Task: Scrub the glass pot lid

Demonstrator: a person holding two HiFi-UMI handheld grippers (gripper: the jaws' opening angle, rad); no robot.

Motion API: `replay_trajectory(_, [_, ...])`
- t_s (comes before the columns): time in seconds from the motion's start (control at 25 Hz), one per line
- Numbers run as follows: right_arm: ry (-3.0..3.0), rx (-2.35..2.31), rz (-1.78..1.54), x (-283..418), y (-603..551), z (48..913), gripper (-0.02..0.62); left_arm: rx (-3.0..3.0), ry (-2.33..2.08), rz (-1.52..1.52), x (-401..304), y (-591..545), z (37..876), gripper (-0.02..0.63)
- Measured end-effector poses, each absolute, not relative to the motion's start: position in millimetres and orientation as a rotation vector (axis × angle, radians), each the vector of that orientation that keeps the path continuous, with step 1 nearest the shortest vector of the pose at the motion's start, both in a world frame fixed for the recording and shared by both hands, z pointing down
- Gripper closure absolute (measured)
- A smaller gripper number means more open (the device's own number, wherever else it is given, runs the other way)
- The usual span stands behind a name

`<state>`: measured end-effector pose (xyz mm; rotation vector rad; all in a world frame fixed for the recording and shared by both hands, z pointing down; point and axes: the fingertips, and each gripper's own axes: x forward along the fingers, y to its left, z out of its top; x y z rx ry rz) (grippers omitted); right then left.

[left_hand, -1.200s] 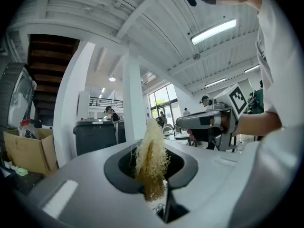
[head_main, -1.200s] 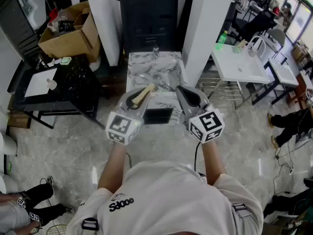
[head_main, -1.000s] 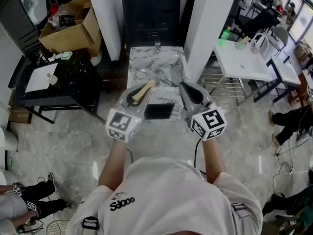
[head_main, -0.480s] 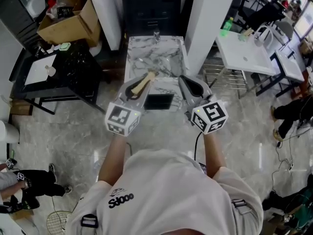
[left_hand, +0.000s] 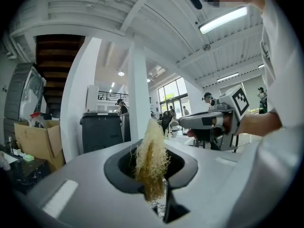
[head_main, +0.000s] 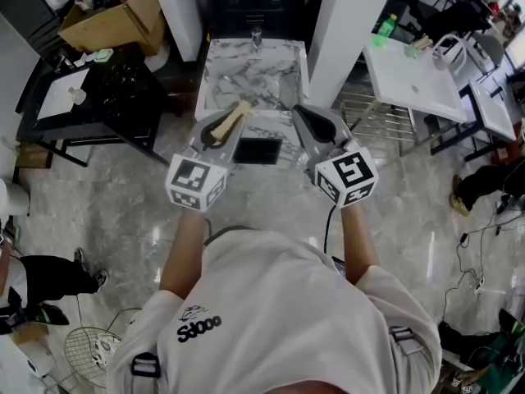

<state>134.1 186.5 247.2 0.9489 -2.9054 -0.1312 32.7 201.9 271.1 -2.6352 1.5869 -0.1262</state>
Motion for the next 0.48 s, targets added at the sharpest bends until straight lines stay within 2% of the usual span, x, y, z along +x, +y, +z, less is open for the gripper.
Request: replay_trajectory(0.48, [-3.015,0.877,-0.048,166,177,253,0.603,-2.578,1.683,-0.145,52,194,276,0.545])
